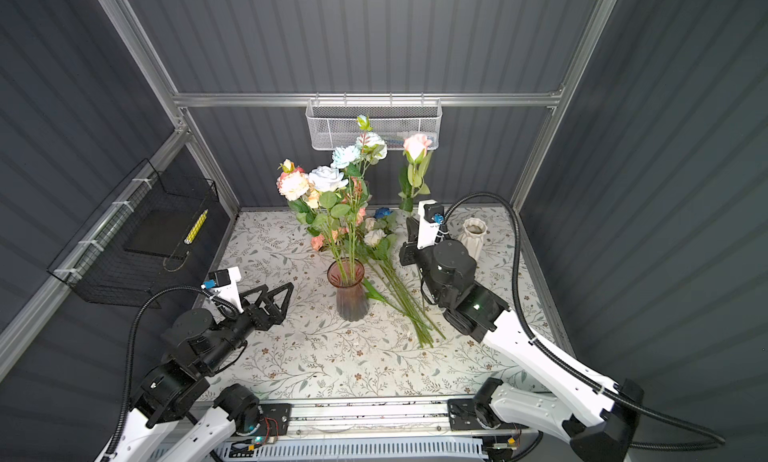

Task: Arrange the flowers into the vase
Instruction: 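Lift the pink rose upward and carry it over the pink vase, then lower the pink rose into the pink vase and open the right gripper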

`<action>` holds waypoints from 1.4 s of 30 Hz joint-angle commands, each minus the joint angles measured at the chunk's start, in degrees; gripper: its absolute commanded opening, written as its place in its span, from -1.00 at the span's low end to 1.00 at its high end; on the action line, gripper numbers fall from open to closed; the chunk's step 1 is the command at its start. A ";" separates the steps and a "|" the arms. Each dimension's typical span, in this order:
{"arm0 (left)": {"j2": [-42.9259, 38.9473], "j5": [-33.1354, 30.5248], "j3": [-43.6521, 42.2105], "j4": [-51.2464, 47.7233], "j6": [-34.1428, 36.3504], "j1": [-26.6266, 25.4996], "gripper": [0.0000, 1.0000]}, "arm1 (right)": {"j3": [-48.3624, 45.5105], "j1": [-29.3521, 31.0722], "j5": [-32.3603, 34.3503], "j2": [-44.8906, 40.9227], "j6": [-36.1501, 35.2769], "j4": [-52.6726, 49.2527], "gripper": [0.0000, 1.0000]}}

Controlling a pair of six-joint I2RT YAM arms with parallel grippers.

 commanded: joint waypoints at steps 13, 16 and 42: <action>1.07 0.28 3.34 -0.71 0.87 0.12 0.99 | 16.67 14.34 -20.20 12.69 -11.94 23.57 -0.98; 0.89 0.43 3.26 -0.74 0.87 0.06 0.99 | 18.24 14.32 -20.68 16.25 -12.22 26.02 -0.99; 0.01 1.19 2.95 -0.04 1.14 0.12 0.99 | 3.15 12.93 -13.82 23.09 -3.60 19.04 -0.65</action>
